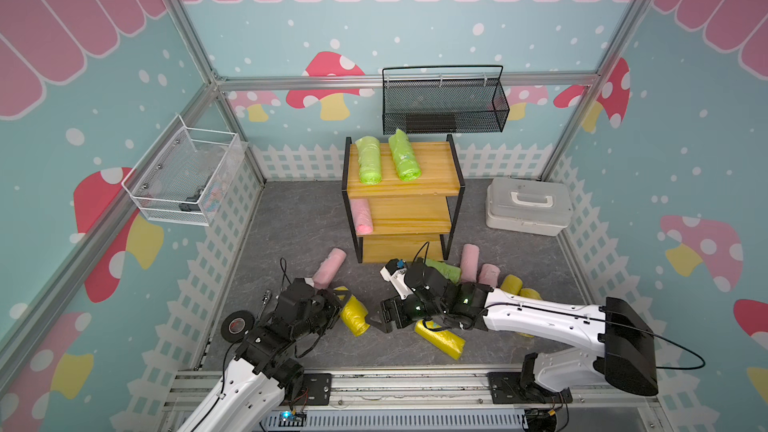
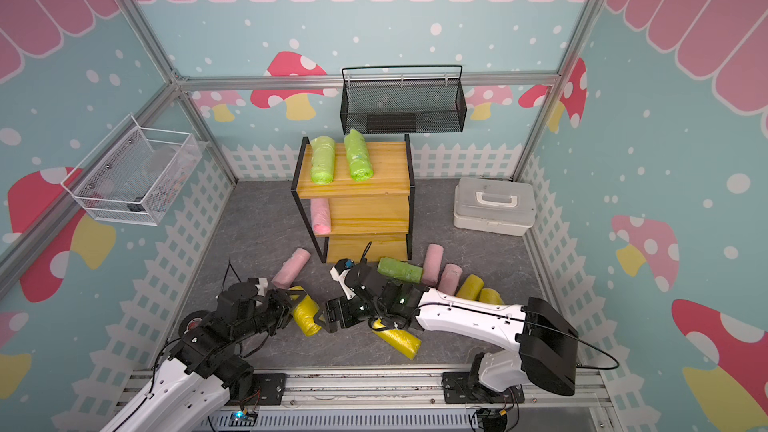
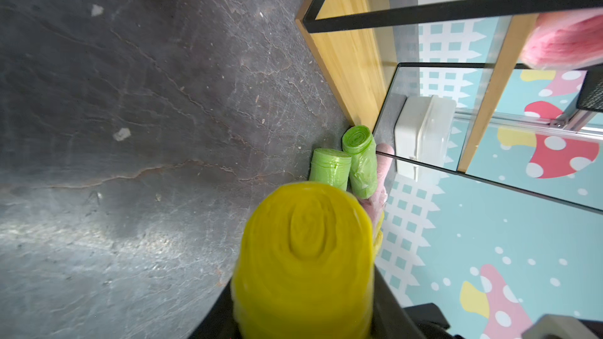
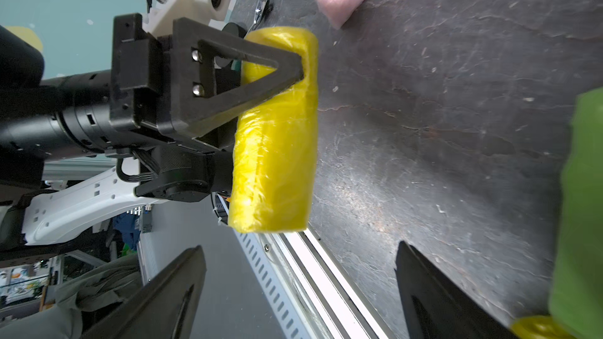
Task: Sort the rolls of trash bags by color and place them on the shelf
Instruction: Pick up the roll of trash bags from the center of the board.
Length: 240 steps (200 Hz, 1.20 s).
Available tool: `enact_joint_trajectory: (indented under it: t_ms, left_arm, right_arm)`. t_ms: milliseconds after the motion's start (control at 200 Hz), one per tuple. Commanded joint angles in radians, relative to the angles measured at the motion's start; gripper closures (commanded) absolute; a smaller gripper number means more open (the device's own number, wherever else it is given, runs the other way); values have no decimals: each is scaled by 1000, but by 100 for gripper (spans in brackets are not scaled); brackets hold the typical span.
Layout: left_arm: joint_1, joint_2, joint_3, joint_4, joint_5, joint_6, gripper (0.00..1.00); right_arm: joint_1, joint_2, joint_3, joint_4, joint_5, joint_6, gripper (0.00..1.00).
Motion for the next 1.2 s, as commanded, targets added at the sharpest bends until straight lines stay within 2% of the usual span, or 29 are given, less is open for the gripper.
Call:
enact_joint_trajectory:
  t_ms: [0,225,360,445,585,740,906,1051,1086,1196]
  left_arm:
    - [-12,-16,-6,25,5,-74,100]
    - [-23,-26,4,42,1,-98,100]
    - [-29,-34,3,53,-3,-116,100]
    - [-29,-40,5,57,-5,-122,100]
    - [-33,-40,6,63,-3,-134,100]
    - [-34,-38,11,65,-9,-137,100]
    - [-35,-37,8,65,-5,-138,100]
    - [-36,-38,5,66,-5,-136,100]
    - [-35,-38,4,64,-6,-136,89]
    - [-35,-42,12,56,-12,-129,35]
  right_arm:
    - [13,42,32,103,-64,57,5]
    - [26,100,43,143,-77,99,5]
    - [29,120,34,185,-83,126,8]
    - [31,130,24,210,-79,130,12]
    - [30,148,13,253,-79,172,23]
    - [30,174,14,297,-92,194,40]
    - [32,174,-5,314,-73,207,75]
    - [31,173,-18,325,-67,215,98]
    - [32,168,-23,326,-59,217,100]
    - [29,143,-45,321,-30,214,100]
